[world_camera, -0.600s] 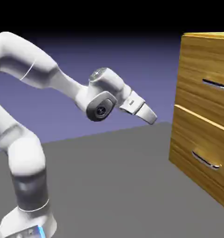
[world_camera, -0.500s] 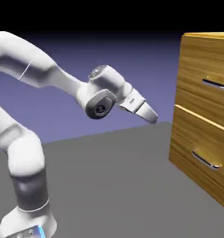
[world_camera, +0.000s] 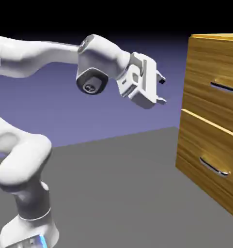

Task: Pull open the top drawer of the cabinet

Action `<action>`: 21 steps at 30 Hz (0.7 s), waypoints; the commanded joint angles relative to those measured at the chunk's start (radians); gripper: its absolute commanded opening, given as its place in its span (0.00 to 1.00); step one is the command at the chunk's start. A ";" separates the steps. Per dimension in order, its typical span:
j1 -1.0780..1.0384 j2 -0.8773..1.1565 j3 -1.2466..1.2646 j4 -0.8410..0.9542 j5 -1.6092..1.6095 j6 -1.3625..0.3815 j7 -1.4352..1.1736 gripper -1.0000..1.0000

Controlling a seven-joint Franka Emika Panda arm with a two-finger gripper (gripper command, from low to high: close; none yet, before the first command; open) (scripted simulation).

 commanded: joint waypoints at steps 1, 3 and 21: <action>-0.031 -0.016 0.019 0.011 0.044 -0.014 0.007 0.50; -0.093 -0.049 0.057 0.032 0.131 -0.042 0.021 0.50; -0.651 -0.346 0.400 0.226 0.913 -0.296 0.146 0.50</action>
